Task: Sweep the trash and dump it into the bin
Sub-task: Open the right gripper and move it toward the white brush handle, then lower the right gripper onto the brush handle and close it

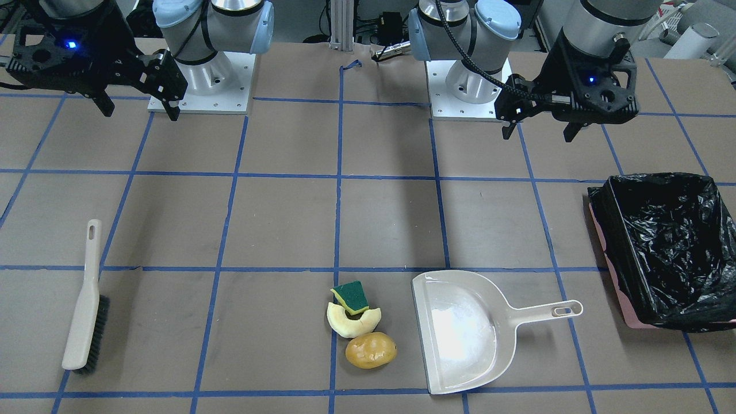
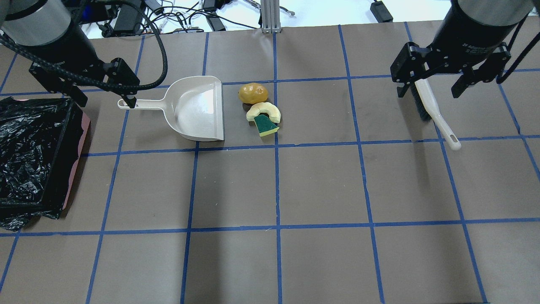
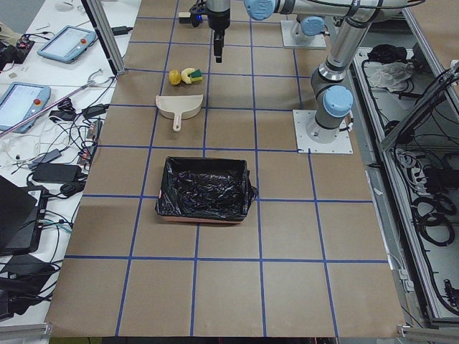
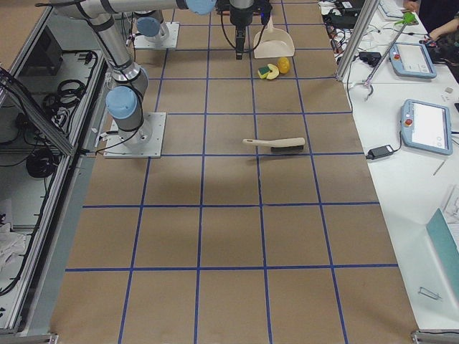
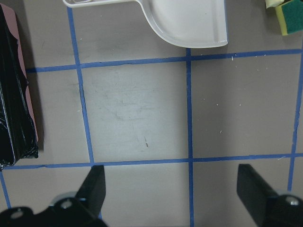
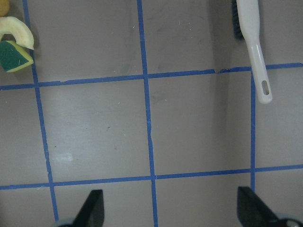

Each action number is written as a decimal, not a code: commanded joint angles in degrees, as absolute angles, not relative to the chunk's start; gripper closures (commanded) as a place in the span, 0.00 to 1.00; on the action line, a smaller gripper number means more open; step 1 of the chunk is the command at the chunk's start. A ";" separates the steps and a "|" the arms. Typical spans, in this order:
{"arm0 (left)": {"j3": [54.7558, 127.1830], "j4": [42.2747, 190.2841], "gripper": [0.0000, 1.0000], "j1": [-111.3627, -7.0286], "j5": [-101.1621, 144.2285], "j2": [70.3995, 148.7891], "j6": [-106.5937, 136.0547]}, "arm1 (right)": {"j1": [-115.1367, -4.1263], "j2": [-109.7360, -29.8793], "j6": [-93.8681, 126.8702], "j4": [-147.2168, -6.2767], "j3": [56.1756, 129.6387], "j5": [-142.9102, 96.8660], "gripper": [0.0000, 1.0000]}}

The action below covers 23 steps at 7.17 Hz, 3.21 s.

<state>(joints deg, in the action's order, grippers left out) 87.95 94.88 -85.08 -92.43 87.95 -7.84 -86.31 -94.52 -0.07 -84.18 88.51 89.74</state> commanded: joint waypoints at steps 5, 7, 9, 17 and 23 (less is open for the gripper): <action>88.94 95.19 0.00 -85.17 -92.55 86.84 -7.82 | -85.78 -94.31 0.09 -84.73 88.51 89.74 0.00; 89.47 95.01 0.00 -85.25 -92.55 86.49 -7.82 | -85.00 -94.22 0.26 -84.81 88.51 89.74 0.00; 89.47 95.01 0.00 -85.25 -92.55 86.57 -7.82 | -81.23 -94.04 -0.88 -84.90 88.51 89.74 0.00; 89.38 94.83 0.00 -85.25 -92.55 86.75 -7.82 | -70.40 -80.53 -11.87 -92.45 89.91 96.86 0.00; 89.74 95.01 0.00 -85.25 -92.46 86.75 -7.91 | -66.88 -71.46 -15.29 -104.93 97.64 96.16 0.00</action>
